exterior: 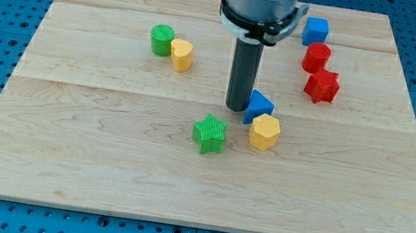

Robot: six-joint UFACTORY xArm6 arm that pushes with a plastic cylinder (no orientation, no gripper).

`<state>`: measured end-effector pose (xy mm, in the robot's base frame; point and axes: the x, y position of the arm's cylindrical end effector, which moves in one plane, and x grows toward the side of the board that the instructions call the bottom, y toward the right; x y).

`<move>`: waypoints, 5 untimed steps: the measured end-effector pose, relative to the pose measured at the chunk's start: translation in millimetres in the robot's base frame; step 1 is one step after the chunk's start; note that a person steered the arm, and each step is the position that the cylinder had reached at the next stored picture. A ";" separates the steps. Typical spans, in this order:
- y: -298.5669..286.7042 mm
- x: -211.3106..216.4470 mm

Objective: Push the blue triangle towards the center right

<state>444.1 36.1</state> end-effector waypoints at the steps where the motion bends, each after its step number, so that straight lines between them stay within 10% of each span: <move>1: 26.0 1.3; 5: 98.5 9.9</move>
<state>454.0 134.6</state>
